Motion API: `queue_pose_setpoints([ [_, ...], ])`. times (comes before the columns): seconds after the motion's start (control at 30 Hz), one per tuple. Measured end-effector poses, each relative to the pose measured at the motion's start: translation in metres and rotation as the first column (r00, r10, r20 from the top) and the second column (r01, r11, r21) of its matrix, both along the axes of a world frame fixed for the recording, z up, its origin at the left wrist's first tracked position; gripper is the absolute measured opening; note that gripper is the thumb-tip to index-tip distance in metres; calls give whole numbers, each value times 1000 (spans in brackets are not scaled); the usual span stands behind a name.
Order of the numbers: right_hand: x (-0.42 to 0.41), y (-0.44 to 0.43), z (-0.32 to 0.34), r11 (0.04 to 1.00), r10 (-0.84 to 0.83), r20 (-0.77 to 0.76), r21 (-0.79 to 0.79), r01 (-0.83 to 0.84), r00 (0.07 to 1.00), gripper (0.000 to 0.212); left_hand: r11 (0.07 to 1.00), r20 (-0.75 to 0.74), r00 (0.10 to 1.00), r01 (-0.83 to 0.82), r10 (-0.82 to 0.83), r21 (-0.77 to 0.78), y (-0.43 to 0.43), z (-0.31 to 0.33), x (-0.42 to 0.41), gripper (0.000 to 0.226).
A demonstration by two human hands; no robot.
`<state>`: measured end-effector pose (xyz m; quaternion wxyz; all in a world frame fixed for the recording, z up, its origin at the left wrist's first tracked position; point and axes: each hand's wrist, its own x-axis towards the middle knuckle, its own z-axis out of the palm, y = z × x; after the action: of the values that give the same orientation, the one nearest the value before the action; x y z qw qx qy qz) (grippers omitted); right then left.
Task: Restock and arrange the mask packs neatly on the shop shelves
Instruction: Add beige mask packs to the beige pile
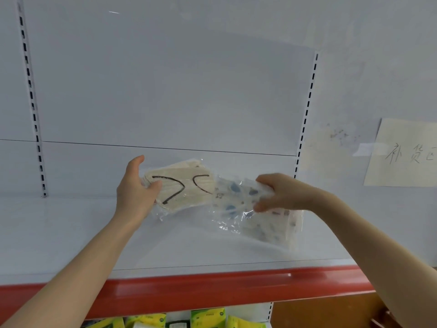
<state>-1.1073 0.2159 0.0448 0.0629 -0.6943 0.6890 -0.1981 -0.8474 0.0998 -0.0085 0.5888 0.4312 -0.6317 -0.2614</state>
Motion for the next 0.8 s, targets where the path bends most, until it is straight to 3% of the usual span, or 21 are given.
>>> queue_pose_setpoints([
  [0.1,11,6,12,998,-10,-208,-68,-4,978,26,1000,-7,1000,8,-8,-14,1,1,4,65],
  [0.17,16,6,6,1000,3,-339,20,4,941,31,1000,22,1000,17,-16,-15,5,0,5,67],
  [0.3,15,7,-2,986,-10,-213,159,45,977,37,989,20,994,101,-104,104,9,-3,3,73],
  [0.37,15,7,1,987,-9,-271,150,51,963,32,979,12,991,129,-133,156,9,-5,3,72],
  [0.43,16,6,4,992,18,-341,123,26,940,13,972,19,989,141,-147,186,8,-6,4,68],
  [0.53,18,9,10,996,13,-314,93,17,949,28,972,33,987,148,-157,182,10,-6,3,63],
  [0.67,20,10,6,980,32,-330,194,34,943,17,972,60,985,147,-161,185,12,-7,3,61],
  [0.8,21,9,0,990,19,-284,138,21,959,13,976,65,989,121,-134,179,10,-9,3,44],
])
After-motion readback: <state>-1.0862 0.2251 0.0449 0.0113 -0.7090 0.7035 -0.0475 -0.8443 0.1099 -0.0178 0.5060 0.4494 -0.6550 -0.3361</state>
